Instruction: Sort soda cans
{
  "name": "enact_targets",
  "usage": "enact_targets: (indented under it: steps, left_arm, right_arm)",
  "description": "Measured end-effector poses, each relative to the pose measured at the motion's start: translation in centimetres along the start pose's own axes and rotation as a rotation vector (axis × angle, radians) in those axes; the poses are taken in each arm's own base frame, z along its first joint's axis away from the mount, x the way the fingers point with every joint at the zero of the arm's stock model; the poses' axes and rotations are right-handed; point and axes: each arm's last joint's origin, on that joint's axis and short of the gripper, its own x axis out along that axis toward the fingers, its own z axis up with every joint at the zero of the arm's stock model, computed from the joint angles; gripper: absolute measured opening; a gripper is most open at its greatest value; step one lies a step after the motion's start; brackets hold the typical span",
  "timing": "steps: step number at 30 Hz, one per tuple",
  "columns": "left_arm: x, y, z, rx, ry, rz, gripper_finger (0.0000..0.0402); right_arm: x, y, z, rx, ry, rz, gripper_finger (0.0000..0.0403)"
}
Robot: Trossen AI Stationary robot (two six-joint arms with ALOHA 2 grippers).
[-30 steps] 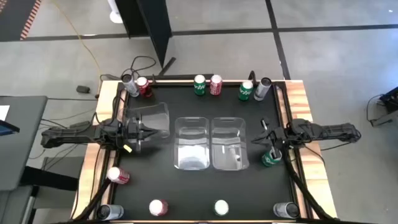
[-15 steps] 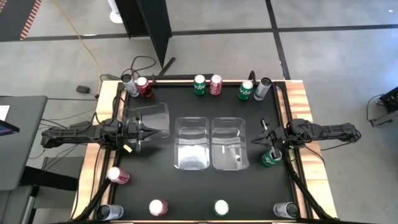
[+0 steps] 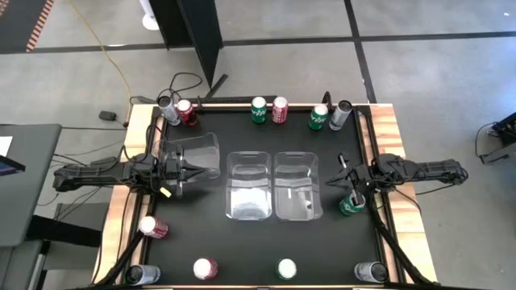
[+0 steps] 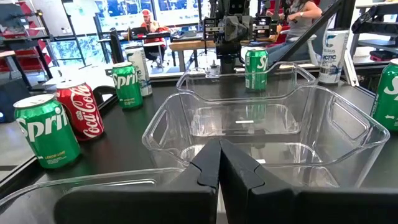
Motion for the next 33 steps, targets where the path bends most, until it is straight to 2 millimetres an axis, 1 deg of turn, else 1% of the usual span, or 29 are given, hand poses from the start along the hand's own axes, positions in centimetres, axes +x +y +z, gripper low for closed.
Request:
enact_targets:
  steps: [2, 3, 4, 5, 6, 8, 12, 14, 15, 17, 19, 20, 21, 22, 24, 28, 31, 33]
  left_arm:
    - [0.0, 0.0, 0.0, 0.000, 0.000, -0.001, 0.0000]
    - [0.0, 0.0, 0.0, 0.000, 0.000, 0.000, 0.0000]
    - [0.0, 0.0, 0.0, 0.000, 0.000, 0.000, 0.0000]
    - [0.0, 0.0, 0.0, 0.000, 0.000, 0.000, 0.0000]
    - [0.0, 0.0, 0.0, 0.000, 0.000, 0.000, 0.0000]
    - [0.0, 0.0, 0.0, 0.000, -0.004, 0.000, 0.0000]
    - [0.0, 0.0, 0.1, -0.001, -0.010, 0.002, 0.0000]
    - [0.0, 0.0, 0.3, -0.019, -0.028, 0.003, 0.0000]
    - [0.0, 0.0, 0.3, -0.037, -0.036, 0.004, 0.0000]
    - [0.0, 0.1, 0.5, -0.091, -0.054, 0.011, 0.0000]
    - [0.0, 0.1, 0.7, -0.147, -0.068, 0.012, 0.0000]
    - [0.0, 0.1, 0.7, -0.160, -0.073, 0.011, 0.0000]
    - [0.0, 0.1, 0.8, -0.164, -0.083, 0.011, 0.0000]
    - [0.0, 0.1, 0.9, -0.166, -0.097, 0.011, 0.0000]
    - [-0.1, 0.2, 1.3, -0.175, -0.136, 0.010, 0.0000]
    - [-0.2, 0.2, 2.0, -0.195, -0.212, 0.007, 0.0000]
    - [-0.3, 0.3, 2.5, -0.200, -0.259, 0.005, 0.0000]
    - [-0.4, 0.3, 2.6, -0.201, -0.272, 0.006, 0.0000]
  right_arm:
    - [0.0, 0.0, 0.0, -0.002, 0.000, -0.002, 0.0036]
    - [0.0, -0.2, 0.1, -0.054, -0.002, -0.046, 0.0036]
    - [0.0, -0.4, 0.2, -0.141, -0.010, -0.103, 0.0036]
    - [-0.1, -0.6, 0.6, -0.218, -0.039, -0.147, 0.0036]
    - [-0.1, -0.7, 1.0, -0.258, -0.076, -0.167, 0.0036]
    - [-0.2, -0.7, 1.7, -0.284, -0.139, -0.174, 0.0036]
    - [-0.3, -0.7, 2.0, -0.283, -0.178, -0.174, 0.0036]
    - [-0.3, -0.7, 2.3, -0.244, -0.215, -0.174, 0.0036]
    - [-0.5, -0.7, 2.8, -0.215, -0.263, -0.203, 0.0036]
    - [-1.0, -1.2, 4.0, -0.082, -0.409, -0.330, 0.0036]
    - [-2.0, -1.8, 5.4, 0.119, -0.581, -0.501, 0.0036]
    - [-2.4, -2.0, 6.2, 0.189, -0.628, -0.567, 0.0036]
    - [-2.8, -2.2, 7.0, 0.211, -0.636, -0.612, 0.0036]
    - [-3.1, -2.2, 8.0, 0.198, -0.602, -0.628, 0.0036]
    - [-3.7, -2.2, 10.2, 0.157, -0.447, -0.616, 0.0036]
    - [-5.3, -2.0, 14.3, 0.171, -0.186, -0.639, 0.0036]
    - [-6.0, -2.0, 17.0, 0.176, -0.082, -0.647, 0.0036]
    - [-6.1, -2.0, 18.0, 0.176, -0.009, -0.650, 0.0036]
